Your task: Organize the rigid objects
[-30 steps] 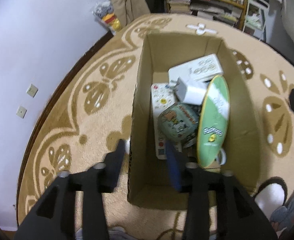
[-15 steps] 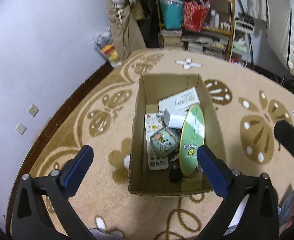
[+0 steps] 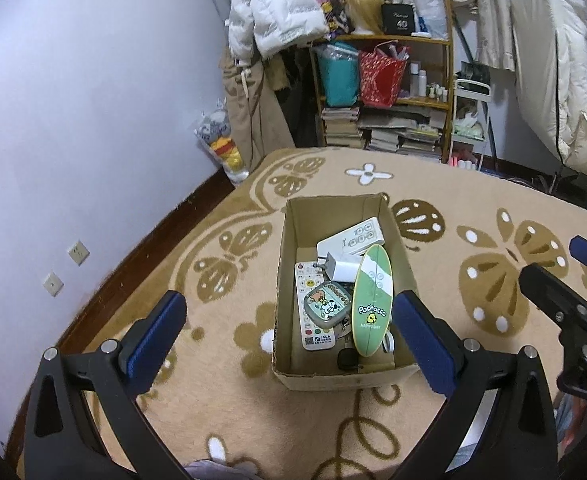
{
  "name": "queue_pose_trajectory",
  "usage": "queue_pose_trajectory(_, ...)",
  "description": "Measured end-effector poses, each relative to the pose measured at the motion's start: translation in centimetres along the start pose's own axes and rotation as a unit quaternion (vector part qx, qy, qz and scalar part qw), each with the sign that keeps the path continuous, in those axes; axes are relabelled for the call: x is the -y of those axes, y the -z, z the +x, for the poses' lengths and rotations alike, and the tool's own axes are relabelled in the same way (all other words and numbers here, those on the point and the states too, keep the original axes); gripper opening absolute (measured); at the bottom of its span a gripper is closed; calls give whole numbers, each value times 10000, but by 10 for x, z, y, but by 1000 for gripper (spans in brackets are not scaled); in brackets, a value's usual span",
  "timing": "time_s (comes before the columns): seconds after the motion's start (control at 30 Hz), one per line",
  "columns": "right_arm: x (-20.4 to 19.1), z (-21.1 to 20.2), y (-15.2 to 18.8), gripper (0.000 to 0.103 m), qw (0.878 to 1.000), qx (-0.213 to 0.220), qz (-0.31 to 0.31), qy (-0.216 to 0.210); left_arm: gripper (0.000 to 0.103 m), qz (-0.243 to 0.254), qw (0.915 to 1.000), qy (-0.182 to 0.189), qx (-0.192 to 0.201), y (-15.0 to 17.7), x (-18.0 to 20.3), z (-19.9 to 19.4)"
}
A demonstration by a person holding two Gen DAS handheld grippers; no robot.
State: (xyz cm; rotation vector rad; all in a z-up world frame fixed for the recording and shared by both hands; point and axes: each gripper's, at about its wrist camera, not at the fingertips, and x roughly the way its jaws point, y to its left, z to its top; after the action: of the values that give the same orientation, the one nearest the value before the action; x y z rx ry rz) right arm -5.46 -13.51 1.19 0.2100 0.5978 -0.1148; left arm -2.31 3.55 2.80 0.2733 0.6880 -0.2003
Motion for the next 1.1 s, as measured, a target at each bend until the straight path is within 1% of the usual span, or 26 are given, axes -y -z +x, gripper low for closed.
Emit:
queue_pose_trajectory(0.13, -3, -6, 6, 103, 9998, 130, -65, 104, 102, 102, 9999, -62, 117, 4, 3, -11)
queue_pose_trajectory(0.27, -5, -8, 13, 103, 9998, 147, -60, 150, 102, 41, 9998, -119, 128, 9, 0, -15)
queue_pose_trajectory(0.37, -6, -10, 17, 103, 9997, 165, -85, 186, 102, -12, 9999, -79, 132, 12, -1, -16)
queue_pose_trajectory(0.53, -9, -8, 22, 103, 9994, 186, -162, 247, 102, 94, 9997, -112, 196, 15, 2, -17)
queue_pose_trajectory(0.83, -4, -7, 29, 103, 9993, 127, -127, 331, 102, 241, 9996, -117, 79, 19, 10, -13)
queue_pose_trajectory(0.93, 0, -7, 30, 103, 9992, 99, -97, 370, 102, 245, 9995, -220, 32, 18, 10, -10)
queue_pose_trajectory(1.1, 4, -6, 28, 103, 9992, 66, -43, 397, 102, 242, 9996, -171, 20, 19, 9, -10)
